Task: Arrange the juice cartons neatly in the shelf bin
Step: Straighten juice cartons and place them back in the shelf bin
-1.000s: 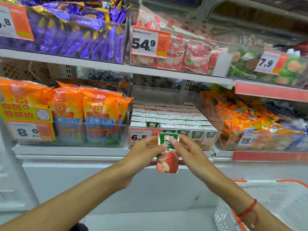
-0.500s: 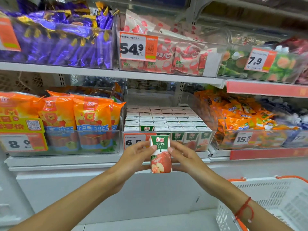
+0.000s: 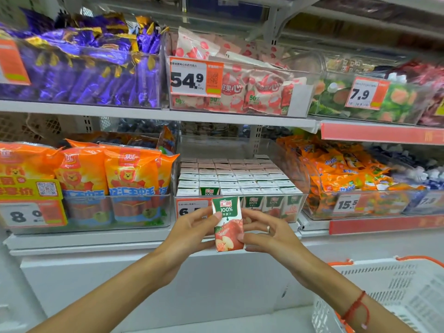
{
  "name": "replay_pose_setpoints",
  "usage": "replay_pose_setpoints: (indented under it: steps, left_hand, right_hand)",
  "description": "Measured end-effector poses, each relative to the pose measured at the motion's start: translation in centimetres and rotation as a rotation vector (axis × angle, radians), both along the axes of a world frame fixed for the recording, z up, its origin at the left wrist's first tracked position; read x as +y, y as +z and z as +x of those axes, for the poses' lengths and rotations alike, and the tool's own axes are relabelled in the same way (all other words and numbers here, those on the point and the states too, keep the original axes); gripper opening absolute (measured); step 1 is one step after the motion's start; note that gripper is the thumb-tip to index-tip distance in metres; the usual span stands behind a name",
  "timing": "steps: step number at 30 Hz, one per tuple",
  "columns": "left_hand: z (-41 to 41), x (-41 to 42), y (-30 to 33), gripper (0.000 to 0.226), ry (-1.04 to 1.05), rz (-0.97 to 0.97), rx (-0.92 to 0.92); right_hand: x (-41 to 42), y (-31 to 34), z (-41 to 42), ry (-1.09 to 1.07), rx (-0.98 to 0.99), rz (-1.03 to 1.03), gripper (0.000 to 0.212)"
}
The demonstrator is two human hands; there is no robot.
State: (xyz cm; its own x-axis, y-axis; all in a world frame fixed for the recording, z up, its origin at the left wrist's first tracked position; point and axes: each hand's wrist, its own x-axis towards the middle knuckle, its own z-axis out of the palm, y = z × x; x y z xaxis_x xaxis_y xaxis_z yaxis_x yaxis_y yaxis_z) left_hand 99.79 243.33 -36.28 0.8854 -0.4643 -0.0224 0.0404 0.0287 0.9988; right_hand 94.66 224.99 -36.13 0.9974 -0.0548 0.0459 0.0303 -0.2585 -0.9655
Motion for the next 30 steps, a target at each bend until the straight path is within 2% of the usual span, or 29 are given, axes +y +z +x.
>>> replay_pose_setpoints:
  steps: [3, 7, 11, 13, 17, 22, 24, 27, 30]
  left_hand:
    - [0.1, -0.2, -0.3, 0.024, 0.048, 0.006, -0.045]
    - [0.2, -0.7, -0.7, 0.021, 0.089, 0.055, -0.148]
    - [0.4, -0.5, -0.8, 0.035, 0.117, 0.119, -0.143]
    - [0.8, -0.1, -0.9, 0.031, 0.131, 0.111, -0.090]
    - [0.9, 0.3, -0.6, 0.019, 0.056, 0.037, 0.024]
    - [0.8, 0.3, -0.1, 0.029, 0.003, 0.005, -0.010]
    - [0.7, 0.2, -0.1, 0.028, -0.003, 0.010, -0.033]
    - [0.4, -0.1, -0.4, 0.024, 0.008, 0.049, -0.069]
    - [0.2, -0.6, -0.6, 0.027, 0.084, 0.108, -0.144]
  right_hand:
    - [0.6, -0.2, -0.2, -0.065, -0.061, -0.024, 0.050]
    - [1.9, -0.6, -0.3, -0.173, -0.238, -0.243, 0.056]
    - [3.2, -1.1, -0.6, -0.200, -0.318, -0.363, 0.060]
    - [3.2, -1.1, -0.4, -0.176, -0.301, -0.367, 0.057]
    - [2.3, -0.2, 0.1, -0.043, -0.190, -0.104, 0.034]
    - [1.4, 0.0, 0.2, 0.103, 0.155, 0.094, 0.038]
    - [1.3, 0.1, 0.2, 0.112, 0.145, 0.089, 0.033]
    - [1.4, -0.3, 0.3, -0.018, 0.063, 0.003, 0.021]
    - [1.7, -0.8, 0.5, -0.196, -0.002, -0.142, 0.035]
